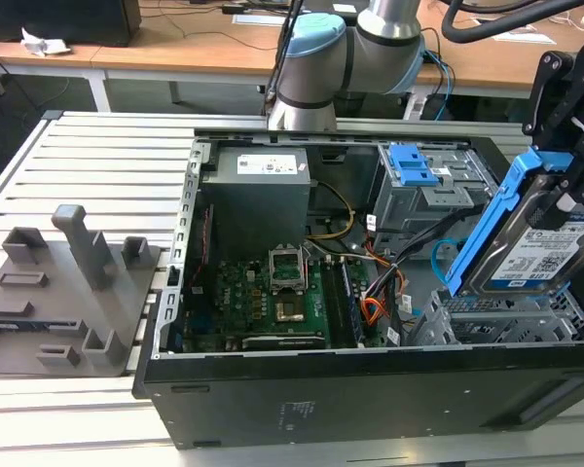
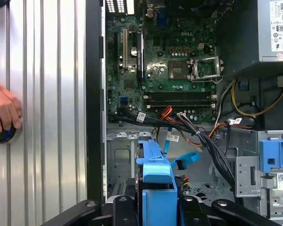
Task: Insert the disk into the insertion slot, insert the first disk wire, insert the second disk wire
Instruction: 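Insert the disk into the insertion slot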
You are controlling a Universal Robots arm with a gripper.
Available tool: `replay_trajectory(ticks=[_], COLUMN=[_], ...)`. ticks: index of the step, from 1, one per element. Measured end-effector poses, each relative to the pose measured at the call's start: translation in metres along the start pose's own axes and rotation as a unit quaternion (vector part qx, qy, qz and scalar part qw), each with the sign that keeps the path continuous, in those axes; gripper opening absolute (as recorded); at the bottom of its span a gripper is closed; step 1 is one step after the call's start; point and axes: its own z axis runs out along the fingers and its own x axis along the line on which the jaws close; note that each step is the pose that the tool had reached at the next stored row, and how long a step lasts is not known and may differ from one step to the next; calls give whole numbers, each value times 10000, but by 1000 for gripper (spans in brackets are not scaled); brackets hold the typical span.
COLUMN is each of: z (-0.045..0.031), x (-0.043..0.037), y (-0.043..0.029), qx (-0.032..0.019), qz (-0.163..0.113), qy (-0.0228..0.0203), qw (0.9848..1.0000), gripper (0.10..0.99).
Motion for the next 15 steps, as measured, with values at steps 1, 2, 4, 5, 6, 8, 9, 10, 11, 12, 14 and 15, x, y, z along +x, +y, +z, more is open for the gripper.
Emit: replay_trajectory(ticks=[1,2,4,5,6,8,9,10,11,12,14,15], z=[0,0,0,1,3,12,19,27,31,37,48,50], x=[0,0,0,0,-1,-1,-1,-1,-1,-1,0,-1], y=[0,-1,-1,-1,-1,-1,-2,-2,-2,-2,-3,-3], qx=[0,0,0,0,0,0,0,0,0,0,0,0], qz=[0,0,0,0,0,0,-1,-1,0,0,0,0], qy=[0,0,0,0,0,0,0,0,0,0,0,0], qw=[10000,10000,10000,10000,10000,10000,10000,10000,10000,10000,10000,10000], gripper=[365,365,365,365,365,365,365,365,365,365,365,365])
